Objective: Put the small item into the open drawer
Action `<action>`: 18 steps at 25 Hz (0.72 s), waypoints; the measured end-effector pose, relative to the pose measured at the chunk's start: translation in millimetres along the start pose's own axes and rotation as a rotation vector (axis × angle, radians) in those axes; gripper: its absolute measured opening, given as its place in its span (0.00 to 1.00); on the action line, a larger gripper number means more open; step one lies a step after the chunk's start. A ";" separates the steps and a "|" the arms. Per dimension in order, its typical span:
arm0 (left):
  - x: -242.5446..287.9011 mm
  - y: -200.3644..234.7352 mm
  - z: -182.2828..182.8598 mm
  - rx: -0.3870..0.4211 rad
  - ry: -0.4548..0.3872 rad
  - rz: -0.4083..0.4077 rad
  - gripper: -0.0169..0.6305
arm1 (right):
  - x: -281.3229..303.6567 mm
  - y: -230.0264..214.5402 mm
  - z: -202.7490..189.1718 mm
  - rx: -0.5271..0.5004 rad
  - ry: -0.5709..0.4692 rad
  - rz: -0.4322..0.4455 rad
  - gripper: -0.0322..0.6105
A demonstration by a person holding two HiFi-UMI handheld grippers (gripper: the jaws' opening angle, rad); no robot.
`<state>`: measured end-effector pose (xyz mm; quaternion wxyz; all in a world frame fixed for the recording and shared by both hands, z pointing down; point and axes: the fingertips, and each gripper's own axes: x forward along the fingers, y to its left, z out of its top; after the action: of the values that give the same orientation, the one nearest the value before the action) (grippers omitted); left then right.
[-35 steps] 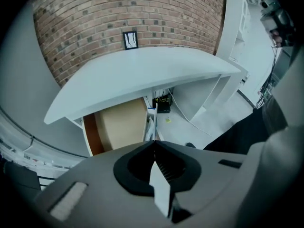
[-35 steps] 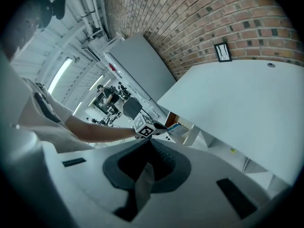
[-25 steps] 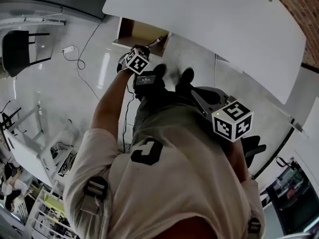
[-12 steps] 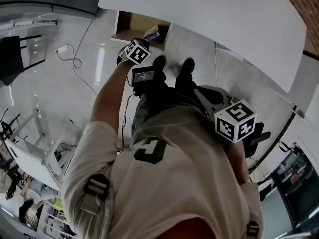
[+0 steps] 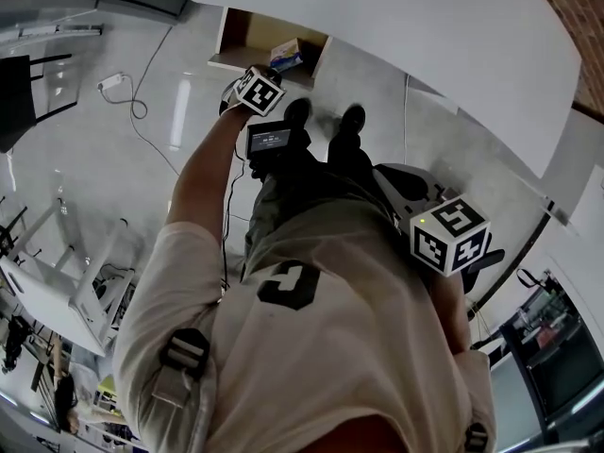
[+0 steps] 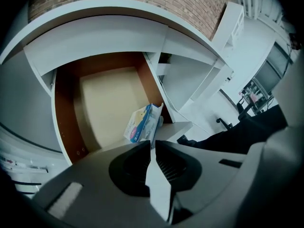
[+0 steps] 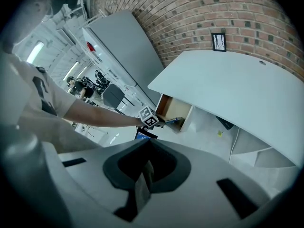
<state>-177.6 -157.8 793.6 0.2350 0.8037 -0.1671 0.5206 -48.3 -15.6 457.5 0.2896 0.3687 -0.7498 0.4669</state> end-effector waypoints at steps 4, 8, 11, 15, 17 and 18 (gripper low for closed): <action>-4.7 3.9 -4.1 0.015 0.023 0.005 0.12 | 0.7 -0.2 3.6 -0.004 0.001 0.006 0.05; -20.9 12.7 -0.5 -0.014 -0.008 0.024 0.18 | 5.2 3.2 10.5 -0.027 -0.006 0.022 0.05; -36.6 18.0 2.0 -0.022 -0.033 0.045 0.19 | 6.9 5.6 15.7 -0.045 -0.012 0.032 0.05; -66.5 29.1 4.5 -0.039 -0.086 0.094 0.19 | 8.4 8.3 25.0 -0.059 -0.036 0.047 0.05; -86.8 30.7 5.3 -0.070 -0.126 0.114 0.19 | 8.6 10.4 30.0 -0.072 -0.048 0.056 0.05; -98.2 30.9 5.6 -0.093 -0.151 0.125 0.19 | 8.5 11.6 32.6 -0.081 -0.053 0.061 0.05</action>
<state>-228.8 -184.3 708.1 0.2258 0.8168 -0.2580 0.4641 -65.5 -44.5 445.5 0.2699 0.3461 -0.7864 0.4347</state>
